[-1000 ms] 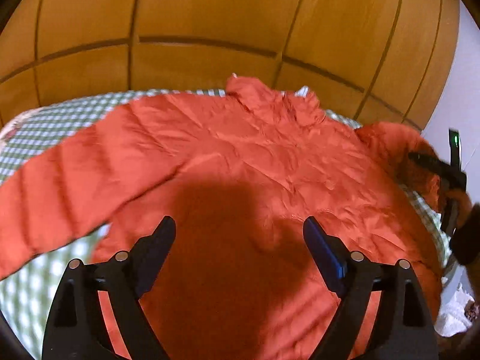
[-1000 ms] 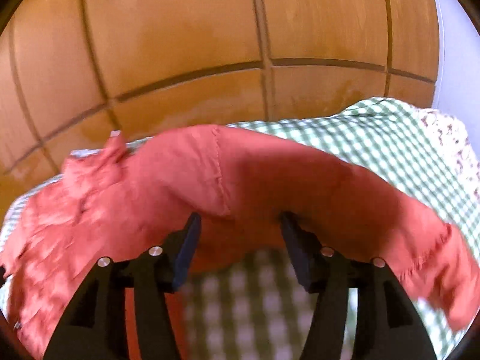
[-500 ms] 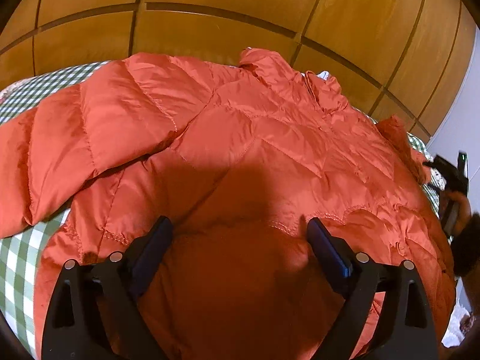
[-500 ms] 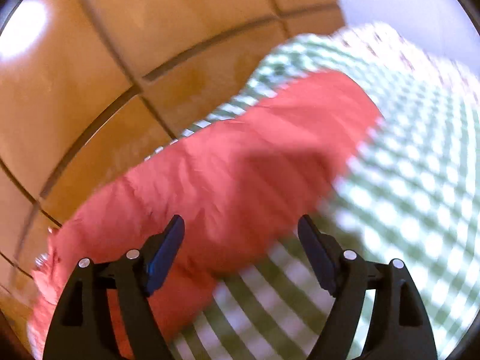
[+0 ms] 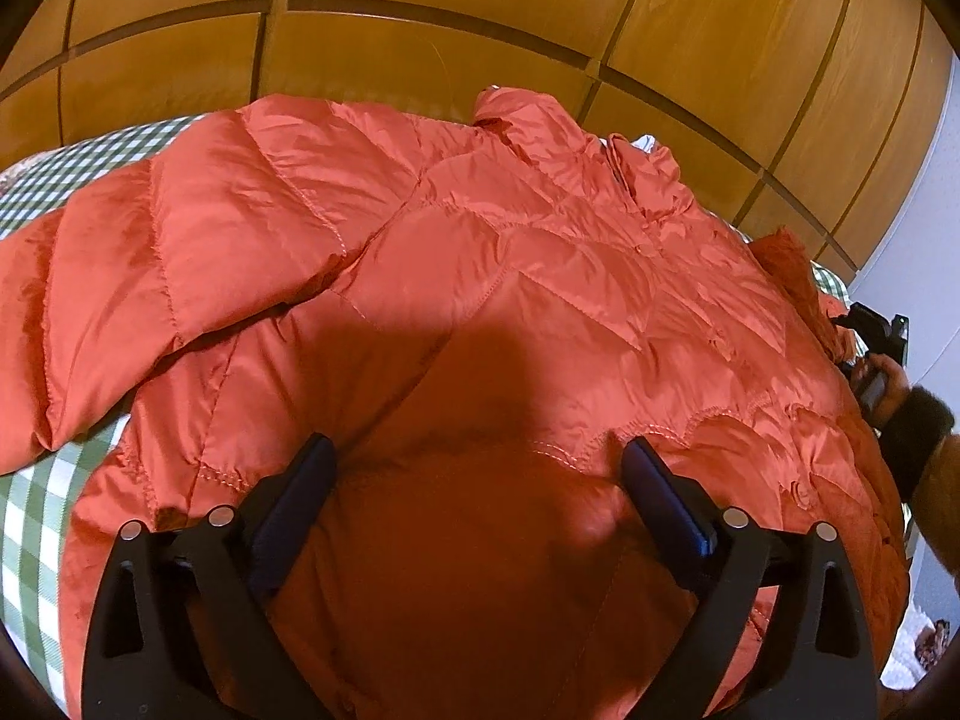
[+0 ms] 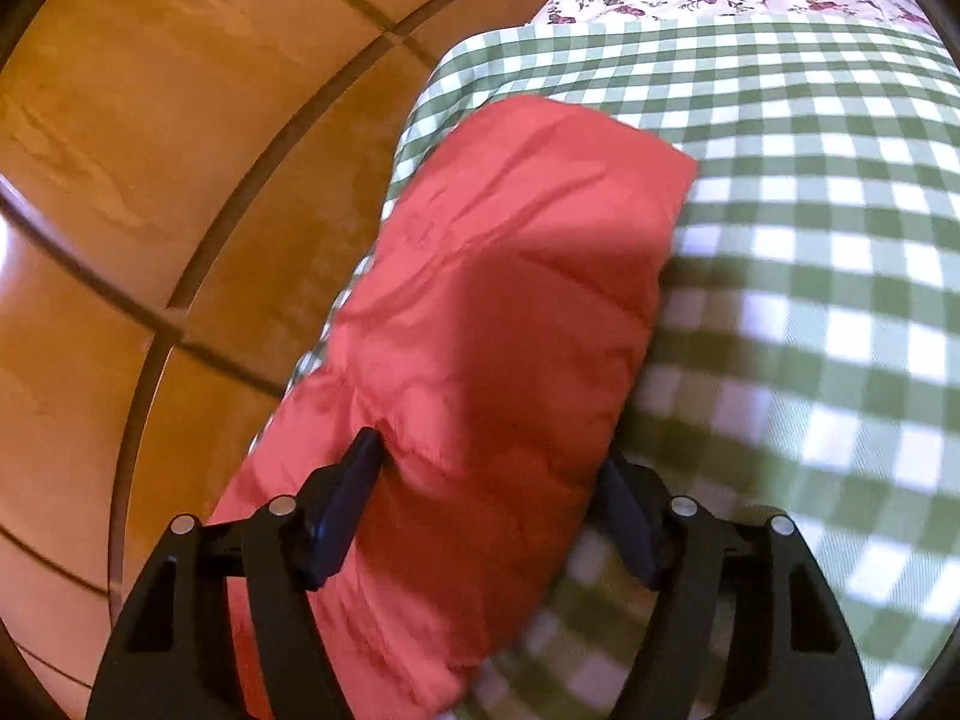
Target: Fold small clothes
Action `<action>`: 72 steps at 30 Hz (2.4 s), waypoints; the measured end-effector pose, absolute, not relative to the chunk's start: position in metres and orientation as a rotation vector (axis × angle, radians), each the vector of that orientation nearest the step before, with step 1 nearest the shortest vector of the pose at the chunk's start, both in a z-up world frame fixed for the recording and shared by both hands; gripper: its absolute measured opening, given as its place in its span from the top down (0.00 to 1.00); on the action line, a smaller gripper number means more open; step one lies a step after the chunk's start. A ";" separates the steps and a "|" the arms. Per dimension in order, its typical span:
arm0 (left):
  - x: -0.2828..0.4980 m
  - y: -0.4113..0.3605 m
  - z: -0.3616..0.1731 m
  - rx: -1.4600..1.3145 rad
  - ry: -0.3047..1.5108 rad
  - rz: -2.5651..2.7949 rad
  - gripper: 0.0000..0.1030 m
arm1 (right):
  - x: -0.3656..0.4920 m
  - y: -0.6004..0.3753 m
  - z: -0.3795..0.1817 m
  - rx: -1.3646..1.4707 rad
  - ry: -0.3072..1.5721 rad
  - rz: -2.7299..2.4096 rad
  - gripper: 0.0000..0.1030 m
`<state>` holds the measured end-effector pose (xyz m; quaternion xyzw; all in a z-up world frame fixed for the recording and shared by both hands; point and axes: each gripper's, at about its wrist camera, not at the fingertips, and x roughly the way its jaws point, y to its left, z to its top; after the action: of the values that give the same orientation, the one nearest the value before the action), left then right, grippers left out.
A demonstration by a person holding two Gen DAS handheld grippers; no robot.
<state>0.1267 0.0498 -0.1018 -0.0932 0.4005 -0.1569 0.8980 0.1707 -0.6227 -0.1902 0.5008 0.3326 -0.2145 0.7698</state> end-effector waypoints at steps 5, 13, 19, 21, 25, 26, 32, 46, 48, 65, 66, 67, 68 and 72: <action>0.128 0.049 -0.103 -0.195 0.835 -0.332 0.05 | 0.152 -0.641 -0.195 1.231 0.665 -0.369 0.89; 0.128 0.049 -0.103 -0.197 0.834 -0.333 0.04 | 0.067 -0.644 -0.158 1.221 0.551 -0.448 0.93; 0.127 0.049 -0.103 -0.202 0.833 -0.336 0.04 | 0.050 -0.636 -0.143 1.135 0.603 -0.544 0.94; 0.127 0.049 -0.103 -0.204 0.832 -0.338 0.04 | 0.059 -0.623 -0.114 1.015 0.577 -0.529 0.94; 0.126 0.049 -0.102 -0.211 0.829 -0.340 0.04 | 0.090 -0.571 -0.041 0.717 0.505 -0.425 0.94; 0.126 0.049 -0.102 -0.214 0.827 -0.342 0.04 | 0.095 -0.559 -0.029 0.666 0.497 -0.400 0.94; 0.125 0.052 -0.102 -0.232 0.819 -0.350 0.04 | 0.130 -0.441 0.025 0.351 0.493 -0.180 0.94; 0.122 0.058 -0.102 -0.267 0.806 -0.368 0.04 | 0.155 -0.171 -0.071 -0.265 0.816 0.312 0.86; 0.121 0.059 -0.102 -0.272 0.804 -0.370 0.04 | 0.152 -0.160 -0.084 -0.350 0.843 0.313 0.84; 0.186 0.011 -0.030 -0.383 0.751 -0.451 0.04 | 0.093 -0.320 -0.007 0.127 0.635 -0.023 0.03; 0.201 -0.002 -0.032 -0.359 0.771 -0.467 0.04 | 0.094 -0.331 -0.010 0.158 0.658 -0.065 0.02; 0.218 -0.016 -0.039 -0.330 0.807 -0.451 0.04 | 0.095 -0.345 -0.014 0.199 0.685 -0.110 0.02; 0.232 -0.024 -0.046 -0.321 0.845 -0.442 0.04 | 0.097 -0.351 -0.017 0.220 0.704 -0.142 0.02; 0.273 -0.043 -0.079 -0.426 0.984 -0.462 0.49 | 0.110 -0.390 -0.027 0.304 0.805 -0.302 0.02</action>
<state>0.2729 -0.0432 -0.0795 -0.2012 0.4645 -0.2181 0.8344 0.1098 -0.3902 -0.0271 0.1468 0.3886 -0.1457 0.8979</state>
